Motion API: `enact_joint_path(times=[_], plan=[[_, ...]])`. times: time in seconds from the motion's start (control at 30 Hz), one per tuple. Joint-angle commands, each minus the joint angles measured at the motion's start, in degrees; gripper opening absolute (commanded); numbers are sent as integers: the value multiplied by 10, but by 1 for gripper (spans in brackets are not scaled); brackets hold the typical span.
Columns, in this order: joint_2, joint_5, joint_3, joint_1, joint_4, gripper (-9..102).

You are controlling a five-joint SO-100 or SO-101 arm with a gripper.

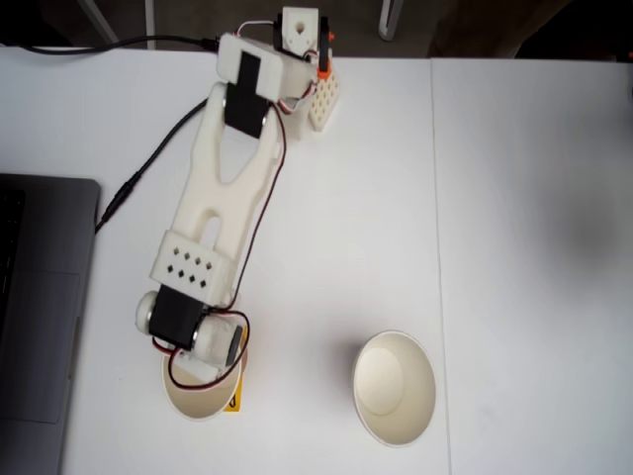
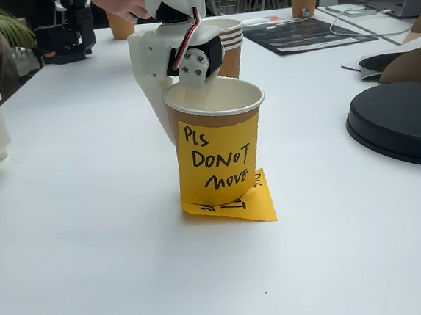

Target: Pickup cup and make a pile of cup.

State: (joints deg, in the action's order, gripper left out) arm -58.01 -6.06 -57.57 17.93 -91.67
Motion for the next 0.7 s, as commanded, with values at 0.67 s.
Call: enact_joint_path(times=[0.67], plan=[[-217,-2,33,-4,-4,-7]])
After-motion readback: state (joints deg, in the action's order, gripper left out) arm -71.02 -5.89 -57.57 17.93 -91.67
